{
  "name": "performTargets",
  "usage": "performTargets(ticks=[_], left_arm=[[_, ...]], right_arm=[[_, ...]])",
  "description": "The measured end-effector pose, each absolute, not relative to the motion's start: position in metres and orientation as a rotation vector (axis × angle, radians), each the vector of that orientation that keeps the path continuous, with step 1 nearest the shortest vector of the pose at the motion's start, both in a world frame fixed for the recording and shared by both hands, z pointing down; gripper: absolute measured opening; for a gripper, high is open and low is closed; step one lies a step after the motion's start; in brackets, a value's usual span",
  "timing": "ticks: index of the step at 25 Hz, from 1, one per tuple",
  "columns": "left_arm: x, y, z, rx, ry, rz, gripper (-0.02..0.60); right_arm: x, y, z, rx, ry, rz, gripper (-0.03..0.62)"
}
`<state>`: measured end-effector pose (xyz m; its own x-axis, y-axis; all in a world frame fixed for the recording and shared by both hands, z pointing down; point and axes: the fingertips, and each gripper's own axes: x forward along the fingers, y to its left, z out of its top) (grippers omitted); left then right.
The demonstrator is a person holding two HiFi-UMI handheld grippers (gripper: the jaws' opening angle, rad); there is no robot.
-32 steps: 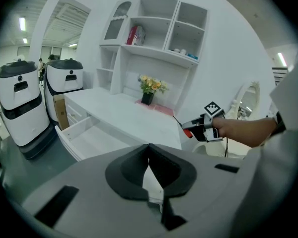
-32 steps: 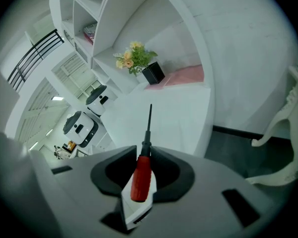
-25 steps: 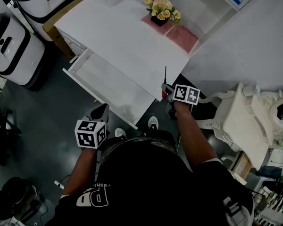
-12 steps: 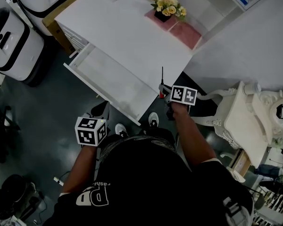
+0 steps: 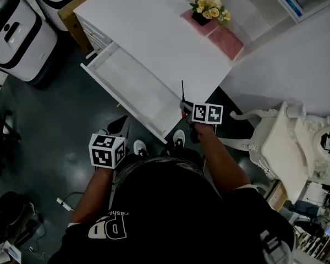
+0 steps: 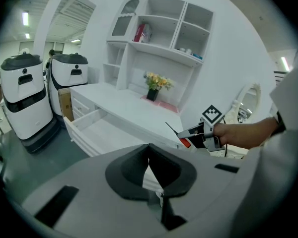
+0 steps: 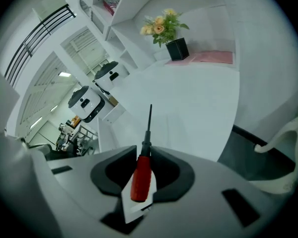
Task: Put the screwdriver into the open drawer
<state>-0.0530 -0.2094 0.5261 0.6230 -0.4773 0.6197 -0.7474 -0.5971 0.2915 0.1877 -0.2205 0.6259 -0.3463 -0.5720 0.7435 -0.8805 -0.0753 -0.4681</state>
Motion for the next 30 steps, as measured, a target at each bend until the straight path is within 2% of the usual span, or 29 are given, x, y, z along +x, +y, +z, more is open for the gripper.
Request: performTargets(ticks=[12,30], left_arm=[[-0.077,-0.204,0.53,2.254,-1.038,0.631,0.015],[-0.109,-0.202,0.539,2.172,-1.13,0.599,0.015]], right_arm=[[0.142,-0.218,0.649,1.338,-1.902,1.161,0.095],[0.106,-0.229,0.695,1.117,-1.854,1.005,0.095]])
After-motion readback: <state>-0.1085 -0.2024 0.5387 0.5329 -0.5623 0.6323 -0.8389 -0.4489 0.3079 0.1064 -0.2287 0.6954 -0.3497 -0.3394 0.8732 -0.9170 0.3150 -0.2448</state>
